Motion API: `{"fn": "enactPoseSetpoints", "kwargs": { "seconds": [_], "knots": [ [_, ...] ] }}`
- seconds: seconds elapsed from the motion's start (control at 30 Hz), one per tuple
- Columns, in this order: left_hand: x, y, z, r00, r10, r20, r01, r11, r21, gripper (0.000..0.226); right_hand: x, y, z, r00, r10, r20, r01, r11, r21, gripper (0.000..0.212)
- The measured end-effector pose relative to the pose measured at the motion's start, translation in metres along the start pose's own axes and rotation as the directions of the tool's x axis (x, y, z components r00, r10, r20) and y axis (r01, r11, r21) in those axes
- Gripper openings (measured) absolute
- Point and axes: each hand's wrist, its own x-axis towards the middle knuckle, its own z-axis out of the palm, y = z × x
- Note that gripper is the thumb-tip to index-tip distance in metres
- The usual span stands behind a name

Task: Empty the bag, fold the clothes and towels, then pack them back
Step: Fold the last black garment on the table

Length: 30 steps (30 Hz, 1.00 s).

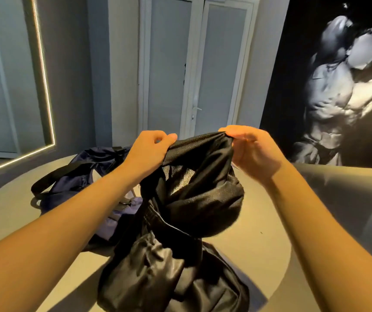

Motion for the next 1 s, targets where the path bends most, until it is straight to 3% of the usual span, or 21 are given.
{"fn": "enactPoseSetpoints", "kwargs": {
  "seconds": [0.07,0.17,0.27,0.33,0.4,0.47,0.57,0.63,0.7,0.77,0.87,1.0],
  "knots": [
    [0.008,0.003,0.005,0.984,0.074,-0.162,-0.051,0.989,0.142,0.035,0.016,0.005,0.005,0.976,0.111,-0.188,-0.083,0.985,0.152,0.027],
    [-0.005,0.007,0.009,0.926,0.226,-0.302,-0.189,0.971,0.148,0.016,0.024,0.015,0.010,0.929,0.131,-0.345,-0.088,0.987,0.138,0.033],
    [-0.033,0.010,0.019,0.939,0.317,-0.134,-0.309,0.948,0.079,0.017,0.019,0.019,0.013,0.926,0.083,-0.368,-0.002,0.977,0.215,0.032],
    [-0.041,0.007,0.026,0.977,0.184,0.104,-0.184,0.983,-0.008,0.016,0.014,0.021,0.013,0.931,0.072,-0.358,0.050,0.946,0.319,0.036],
    [-0.043,0.005,0.027,0.960,0.013,0.278,0.035,0.985,-0.168,0.032,0.009,0.024,0.013,0.948,0.062,-0.311,0.058,0.930,0.364,0.038],
    [-0.038,0.003,0.026,0.954,-0.055,0.295,0.132,0.960,-0.246,0.035,0.006,0.026,0.012,0.967,0.051,-0.251,0.051,0.922,0.384,0.033],
    [-0.036,0.004,0.026,0.969,-0.038,0.242,0.093,0.971,-0.219,0.031,0.003,0.026,0.012,0.974,0.049,-0.223,0.044,0.918,0.394,0.036],
    [-0.038,0.008,0.030,0.965,0.001,0.261,0.063,0.970,-0.234,0.014,0.003,0.026,0.011,0.969,0.064,-0.240,0.039,0.915,0.402,0.037],
    [-0.040,0.015,0.030,0.964,0.014,0.266,0.057,0.964,-0.258,0.010,0.006,0.029,0.007,0.934,0.107,-0.342,0.001,0.954,0.301,0.032],
    [-0.036,0.019,0.027,0.966,-0.044,0.254,0.129,0.936,-0.327,0.018,0.011,0.035,-0.002,0.850,0.131,-0.511,-0.134,0.990,0.030,0.026],
    [-0.028,0.021,0.019,0.961,-0.225,0.158,0.270,0.879,-0.394,0.024,0.003,0.044,-0.004,0.776,0.004,-0.631,-0.370,0.813,-0.450,0.023],
    [-0.022,0.016,0.023,0.928,-0.365,0.074,0.364,0.848,-0.384,0.030,-0.041,0.052,0.036,0.830,-0.224,-0.510,-0.297,0.598,-0.745,0.047]
  ]
}}
